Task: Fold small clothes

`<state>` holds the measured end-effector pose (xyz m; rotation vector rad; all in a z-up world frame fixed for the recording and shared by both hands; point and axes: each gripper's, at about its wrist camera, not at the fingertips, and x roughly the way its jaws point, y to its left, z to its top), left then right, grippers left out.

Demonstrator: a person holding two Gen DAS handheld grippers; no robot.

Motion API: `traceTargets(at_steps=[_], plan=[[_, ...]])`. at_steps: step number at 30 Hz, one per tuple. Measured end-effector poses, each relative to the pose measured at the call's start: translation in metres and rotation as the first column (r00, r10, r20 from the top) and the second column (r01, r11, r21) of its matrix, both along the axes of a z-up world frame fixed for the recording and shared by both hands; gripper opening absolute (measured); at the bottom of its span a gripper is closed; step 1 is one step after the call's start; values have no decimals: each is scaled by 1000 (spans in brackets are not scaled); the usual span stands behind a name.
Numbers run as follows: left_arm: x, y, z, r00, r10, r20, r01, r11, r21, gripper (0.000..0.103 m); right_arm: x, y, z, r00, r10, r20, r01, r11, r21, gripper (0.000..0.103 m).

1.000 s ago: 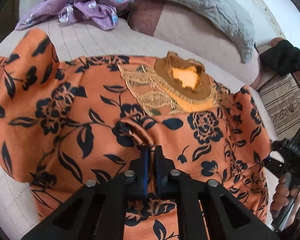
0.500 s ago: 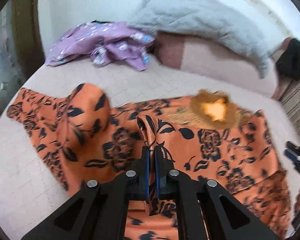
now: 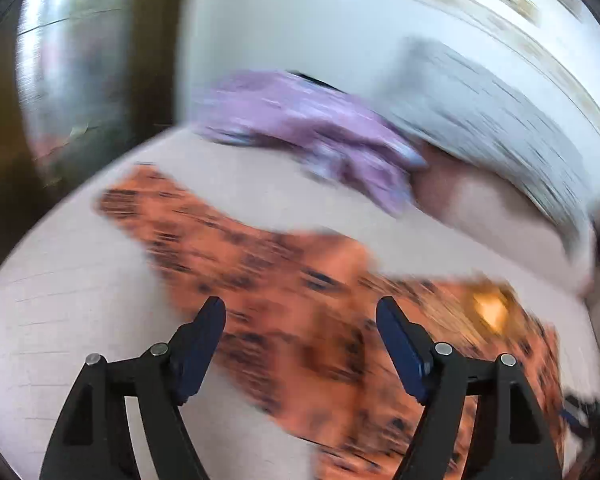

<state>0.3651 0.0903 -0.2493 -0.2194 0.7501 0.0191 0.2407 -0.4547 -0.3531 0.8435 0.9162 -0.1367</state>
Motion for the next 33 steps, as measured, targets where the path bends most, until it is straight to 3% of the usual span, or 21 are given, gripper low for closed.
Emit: traceTargets(at_steps=[2,5,8,15,16,20,22,23,26,29,33], plan=[[9,43,-9,991,126,-38,-128,991,-48,79,-2,4,3,1000,8,11,-8,1000,-8,57],[17,85,-31,968,218,-122,-237,956,-175,79,-4,10,4,1000,10,20,-10,1000,3,57],[30,110,-56,950,241,-197,-292,909,-296,79,-1,19,5,999,26,25,-26,1000,7,57],[63,122,-88,949,196,-246,-288,856,-429,76,4,36,5,998,61,26,-60,998,-30,57],[67,122,-92,950,190,-246,-283,856,-433,72,4,36,4,998,62,24,-61,998,-29,57],[85,116,-95,962,168,-215,-243,884,-399,34,5,35,3,998,61,22,-61,998,-31,57],[94,111,-98,965,160,-206,-229,899,-374,25,5,36,2,998,62,21,-61,998,-30,57],[98,108,-98,967,162,-197,-223,912,-345,12,5,36,2,998,62,19,-61,998,-29,57],[102,100,-91,969,164,-185,-212,935,-282,9,6,36,2,998,60,19,-59,998,-33,57],[97,81,-63,983,146,-115,-168,962,-217,8,6,33,5,998,49,33,-47,998,-37,57],[79,20,-4,1000,5,26,-3,996,-89,8,0,22,16,998,9,69,-7,1000,-24,57]])
